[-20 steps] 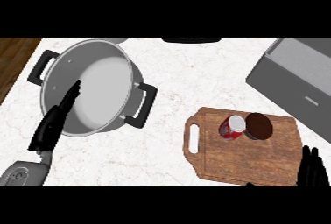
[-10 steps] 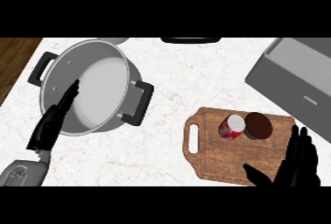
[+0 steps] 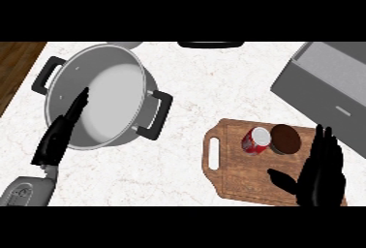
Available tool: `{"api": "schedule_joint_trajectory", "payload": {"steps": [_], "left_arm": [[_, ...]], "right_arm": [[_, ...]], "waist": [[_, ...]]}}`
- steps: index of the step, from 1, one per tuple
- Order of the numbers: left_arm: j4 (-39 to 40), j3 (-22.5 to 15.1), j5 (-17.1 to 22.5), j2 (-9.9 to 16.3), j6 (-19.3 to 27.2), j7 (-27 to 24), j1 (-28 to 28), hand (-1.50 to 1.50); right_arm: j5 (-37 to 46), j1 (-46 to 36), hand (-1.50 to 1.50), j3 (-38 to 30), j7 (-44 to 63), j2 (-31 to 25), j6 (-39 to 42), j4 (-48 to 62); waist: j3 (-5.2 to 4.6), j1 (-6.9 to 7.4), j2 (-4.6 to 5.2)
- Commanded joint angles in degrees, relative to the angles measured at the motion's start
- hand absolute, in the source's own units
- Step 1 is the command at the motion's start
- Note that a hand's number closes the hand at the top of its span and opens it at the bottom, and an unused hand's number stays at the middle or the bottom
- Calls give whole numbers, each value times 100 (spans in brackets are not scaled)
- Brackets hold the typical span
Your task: Pick the cupcake from the cutting board and place it in the cardboard box
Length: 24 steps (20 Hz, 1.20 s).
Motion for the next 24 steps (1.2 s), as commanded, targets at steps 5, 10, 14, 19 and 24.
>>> {"api": "schedule_joint_trajectory", "payload": {"steps": [5, 10, 14, 19, 24], "left_arm": [[282, -149, -280, -441, 158, -216, 360, 0], [121, 19, -247, -366, -30, 92, 221, 0], [627, 26, -375, -542, -8, -2, -142, 0], [-196, 204, -149, -256, -405, 294, 265, 0], [381, 337, -237, -314, -457, 26, 56, 0]], "right_arm": [[-70, -531, -150, -174, -122, 43, -190, 863], [-548, -686, -150, -389, -449, -100, -308, 1144], [-341, -888, -150, -186, -287, 92, -558, 1519], [-821, -1205, -150, -671, -629, -217, -423, 1774], [-850, -1405, 150, -640, -680, -38, -563, 2275]], "waist": [[-89, 2, 79], [-87, -2, 74], [-89, -31, 86], [-86, 20, 72], [-88, -4, 83]]}}
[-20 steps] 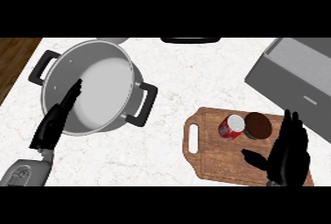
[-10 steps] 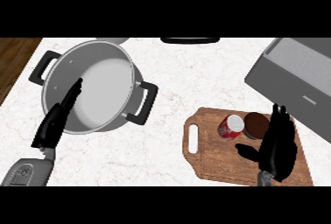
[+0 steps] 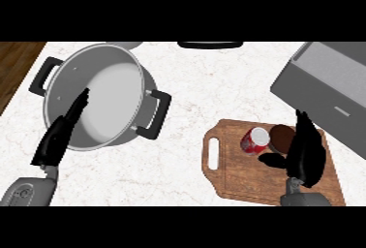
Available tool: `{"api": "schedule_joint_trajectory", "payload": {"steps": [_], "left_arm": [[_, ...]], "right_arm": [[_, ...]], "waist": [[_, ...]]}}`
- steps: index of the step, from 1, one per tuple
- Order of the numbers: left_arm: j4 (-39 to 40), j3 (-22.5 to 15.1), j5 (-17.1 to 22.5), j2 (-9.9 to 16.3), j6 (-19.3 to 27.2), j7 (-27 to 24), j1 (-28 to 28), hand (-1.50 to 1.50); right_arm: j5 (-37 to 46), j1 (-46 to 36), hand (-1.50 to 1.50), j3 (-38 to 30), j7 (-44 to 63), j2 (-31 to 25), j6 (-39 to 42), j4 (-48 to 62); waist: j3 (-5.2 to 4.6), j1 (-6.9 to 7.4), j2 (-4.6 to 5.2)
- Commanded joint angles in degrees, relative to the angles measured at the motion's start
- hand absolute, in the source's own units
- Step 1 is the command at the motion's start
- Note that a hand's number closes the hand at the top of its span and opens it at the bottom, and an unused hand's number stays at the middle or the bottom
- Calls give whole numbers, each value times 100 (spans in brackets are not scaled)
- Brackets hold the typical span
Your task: Pick the cupcake from the cutting board and place it in the cardboard box
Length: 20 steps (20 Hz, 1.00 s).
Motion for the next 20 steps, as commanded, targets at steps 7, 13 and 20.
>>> {"api": "schedule_joint_trajectory", "payload": {"steps": [7, 13, 20], "left_arm": [[236, -41, -106, -236, -42, -39, 186, 0], [191, 7, -199, -312, -21, -86, 244, 0], [140, -44, -191, -288, -269, -47, 79, 0]], "right_arm": [[1282, -173, 150, -29, 58, -158, -1148, 728], [2162, -337, 150, -110, 532, 96, -1691, 1064], [1944, -1847, 150, -376, 854, -14, 577, 1376]], "waist": [[-58, 7, 102], [-59, 9, 100], [-65, 207, 166]]}}
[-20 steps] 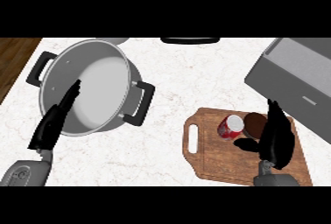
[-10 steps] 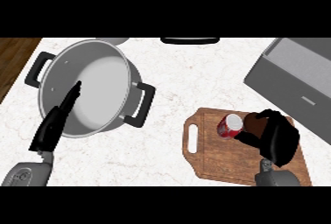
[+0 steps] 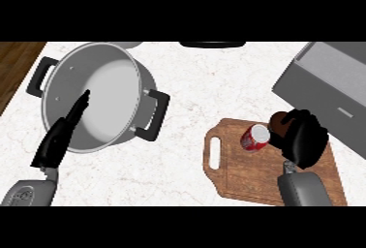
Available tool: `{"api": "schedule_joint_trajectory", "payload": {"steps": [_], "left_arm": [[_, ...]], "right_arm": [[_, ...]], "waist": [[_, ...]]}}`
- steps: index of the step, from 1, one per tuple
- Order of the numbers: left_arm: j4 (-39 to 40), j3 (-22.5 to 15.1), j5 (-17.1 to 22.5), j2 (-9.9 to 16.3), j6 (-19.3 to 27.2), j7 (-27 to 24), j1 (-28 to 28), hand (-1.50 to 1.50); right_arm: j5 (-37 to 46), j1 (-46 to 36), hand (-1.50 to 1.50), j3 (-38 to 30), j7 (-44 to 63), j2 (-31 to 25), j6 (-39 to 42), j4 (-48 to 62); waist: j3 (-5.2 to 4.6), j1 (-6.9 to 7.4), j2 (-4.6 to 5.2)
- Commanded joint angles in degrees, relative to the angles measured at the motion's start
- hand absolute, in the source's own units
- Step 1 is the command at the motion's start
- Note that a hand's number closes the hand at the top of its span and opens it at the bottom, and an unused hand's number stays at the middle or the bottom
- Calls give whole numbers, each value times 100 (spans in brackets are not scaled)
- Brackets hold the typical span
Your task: Pick the cupcake from the cutting board and place it in the cardboard box
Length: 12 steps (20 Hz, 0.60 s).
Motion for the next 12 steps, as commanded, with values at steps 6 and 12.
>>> {"api": "schedule_joint_trajectory", "payload": {"steps": [6, 12], "left_arm": [[64, -175, -9, -135, -144, 100, -208, 0], [426, -211, -150, -400, 46, 96, -191, 0]], "right_arm": [[-774, -3045, 150, -809, 140, -381, 3058, 2080], [-424, -4802, 150, -975, 614, -742, 3218, 3283]], "waist": [[-58, 401, 185], [-62, 189, 140]]}}
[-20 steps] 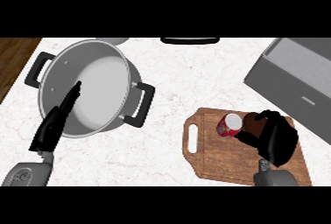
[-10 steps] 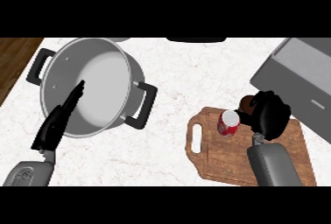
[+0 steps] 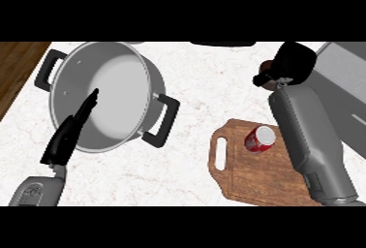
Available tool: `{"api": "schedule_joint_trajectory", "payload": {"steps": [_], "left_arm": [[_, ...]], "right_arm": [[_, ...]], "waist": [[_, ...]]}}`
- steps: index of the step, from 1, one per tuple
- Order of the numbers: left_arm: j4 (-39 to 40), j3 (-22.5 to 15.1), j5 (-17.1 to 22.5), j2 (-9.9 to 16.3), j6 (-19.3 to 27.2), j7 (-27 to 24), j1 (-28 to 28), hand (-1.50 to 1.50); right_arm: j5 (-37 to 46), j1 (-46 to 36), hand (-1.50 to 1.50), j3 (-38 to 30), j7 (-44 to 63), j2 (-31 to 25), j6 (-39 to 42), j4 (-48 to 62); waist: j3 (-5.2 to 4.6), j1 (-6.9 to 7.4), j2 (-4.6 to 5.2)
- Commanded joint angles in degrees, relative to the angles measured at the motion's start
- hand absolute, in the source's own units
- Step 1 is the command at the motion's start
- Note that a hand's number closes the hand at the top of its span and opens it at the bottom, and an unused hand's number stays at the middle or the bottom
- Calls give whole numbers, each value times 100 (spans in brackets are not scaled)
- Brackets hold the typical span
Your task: Pick the cupcake from the cutting board and place it in the cardboard box
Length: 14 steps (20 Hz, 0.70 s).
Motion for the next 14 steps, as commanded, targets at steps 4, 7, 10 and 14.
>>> {"api": "schedule_joint_trajectory", "payload": {"steps": [4, 7, 10, 14], "left_arm": [[357, -72, -119, -311, 172, 34, -89, 0], [95, 27, -70, -125, 13, 20, 154, 0], [25, 162, 71, -44, -130, -5, 275, 0], [461, 322, 65, -41, -130, 86, -221, 0]], "right_arm": [[550, -1540, 150, -22, 845, -371, 245, 877], [616, -1617, 150, -101, 1154, -514, 279, 932], [697, -1815, 150, -140, 1462, -595, 316, 976], [621, -1625, 150, -330, 1379, -1033, 132, 708]], "waist": [[-64, -185, -2], [-61, -229, -41], [-62, -236, -45], [-61, -370, -44]]}}
